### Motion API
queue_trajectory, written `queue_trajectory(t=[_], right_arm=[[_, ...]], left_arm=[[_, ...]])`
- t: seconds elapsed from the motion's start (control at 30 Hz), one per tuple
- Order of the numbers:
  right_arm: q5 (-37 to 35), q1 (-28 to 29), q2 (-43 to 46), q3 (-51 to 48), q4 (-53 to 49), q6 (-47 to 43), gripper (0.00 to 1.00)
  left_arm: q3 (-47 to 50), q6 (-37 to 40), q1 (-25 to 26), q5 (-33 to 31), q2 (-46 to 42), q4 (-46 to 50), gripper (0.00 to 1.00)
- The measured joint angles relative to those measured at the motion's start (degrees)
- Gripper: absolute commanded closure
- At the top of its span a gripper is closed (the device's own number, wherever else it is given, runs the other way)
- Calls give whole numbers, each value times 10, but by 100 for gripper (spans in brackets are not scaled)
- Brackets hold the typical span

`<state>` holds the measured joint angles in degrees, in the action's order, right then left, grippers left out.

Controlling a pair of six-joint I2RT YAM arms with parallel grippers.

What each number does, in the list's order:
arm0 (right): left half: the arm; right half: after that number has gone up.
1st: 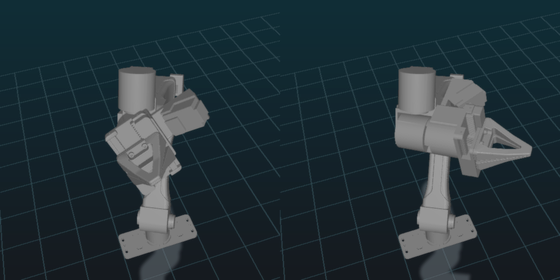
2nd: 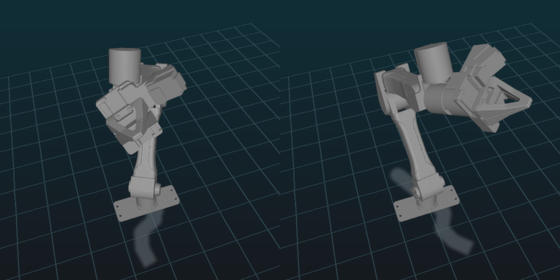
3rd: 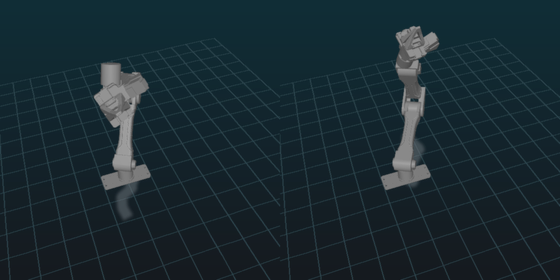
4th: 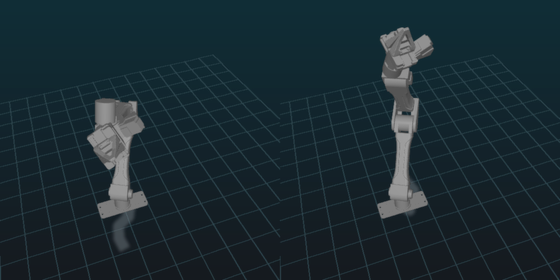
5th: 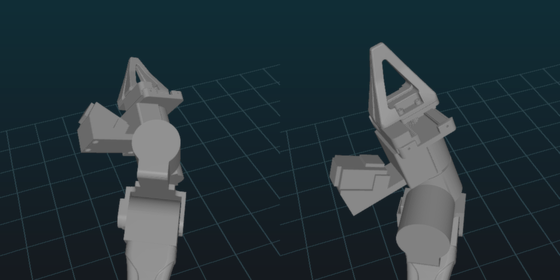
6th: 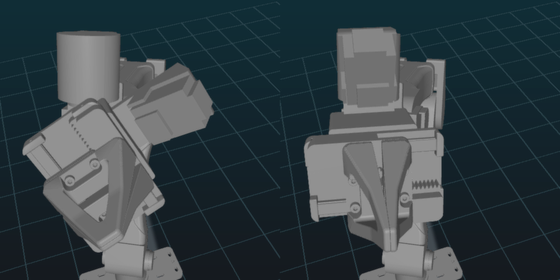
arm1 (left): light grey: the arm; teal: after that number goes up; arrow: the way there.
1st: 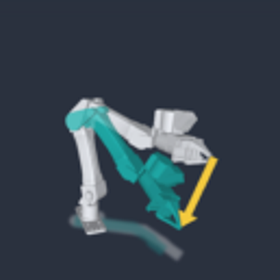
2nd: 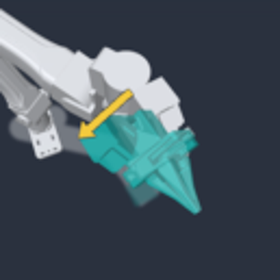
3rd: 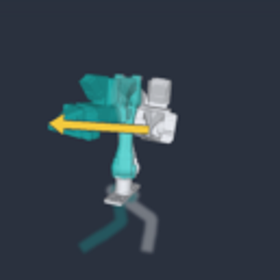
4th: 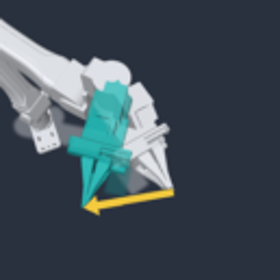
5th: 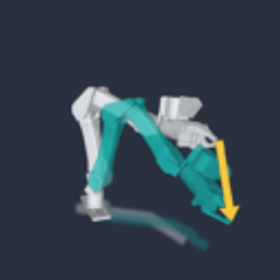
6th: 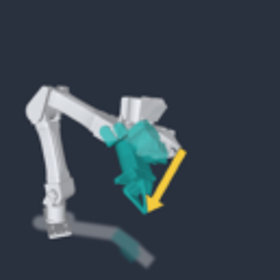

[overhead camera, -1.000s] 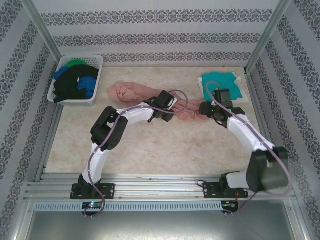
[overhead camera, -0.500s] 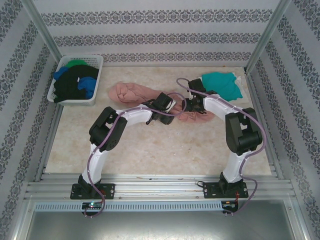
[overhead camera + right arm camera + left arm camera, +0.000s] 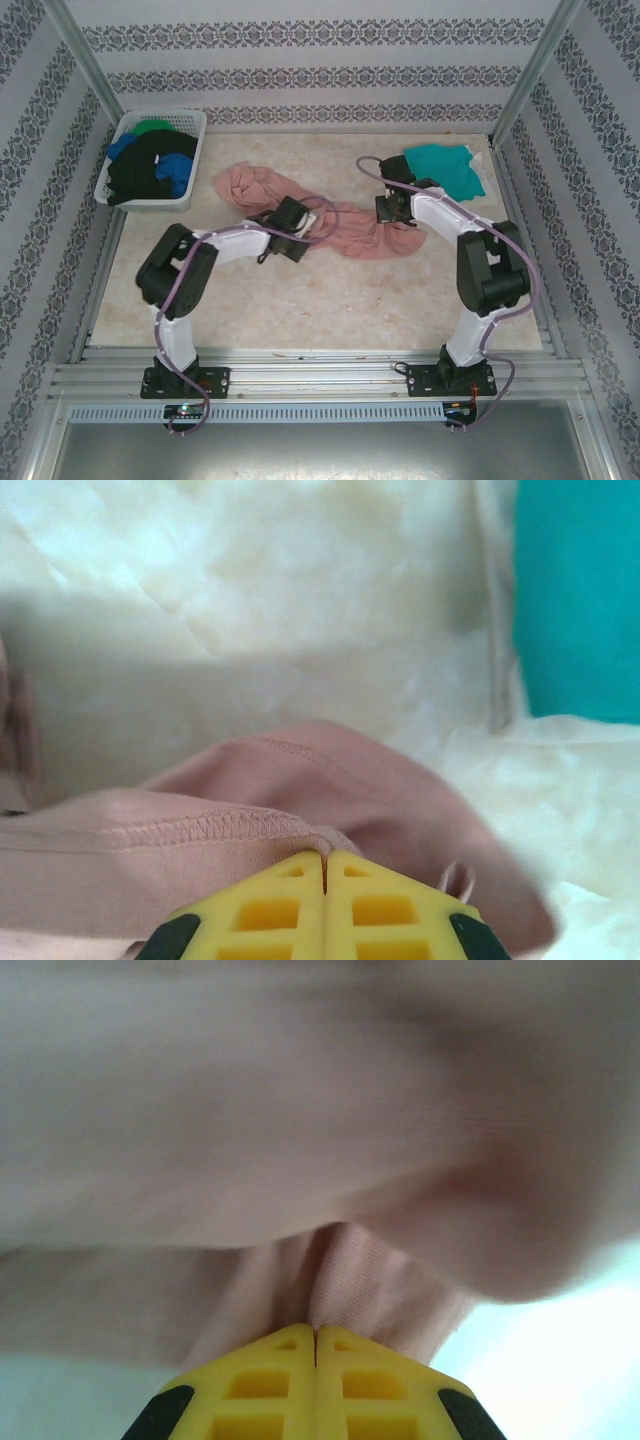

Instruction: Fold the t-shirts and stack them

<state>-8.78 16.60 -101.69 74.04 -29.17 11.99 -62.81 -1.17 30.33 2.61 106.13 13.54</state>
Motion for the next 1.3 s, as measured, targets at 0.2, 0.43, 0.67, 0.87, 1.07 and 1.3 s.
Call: queue_trajectory(t=[0.2,0.43,0.67,0.87,1.07,1.3], right_arm=[[-10,-12,78,55,-1,17,100],[-9,-87,-13,167,-31,39,43],[12,-66,14,37,-37,53,38],[26,-64,38,-27,-32,67,41],[27,-55,-51,126,-32,50,45],[26,-39,-220,357,-49,3,49]], left_arm=[[79,-50,-61,-20,-177,54,100],[48,-92,-126,-37,-254,94,52],[38,-137,-153,-52,-229,141,31],[153,-193,-149,33,-290,110,15],[183,-246,-147,48,-245,92,11],[221,-302,-170,50,-236,44,9]])
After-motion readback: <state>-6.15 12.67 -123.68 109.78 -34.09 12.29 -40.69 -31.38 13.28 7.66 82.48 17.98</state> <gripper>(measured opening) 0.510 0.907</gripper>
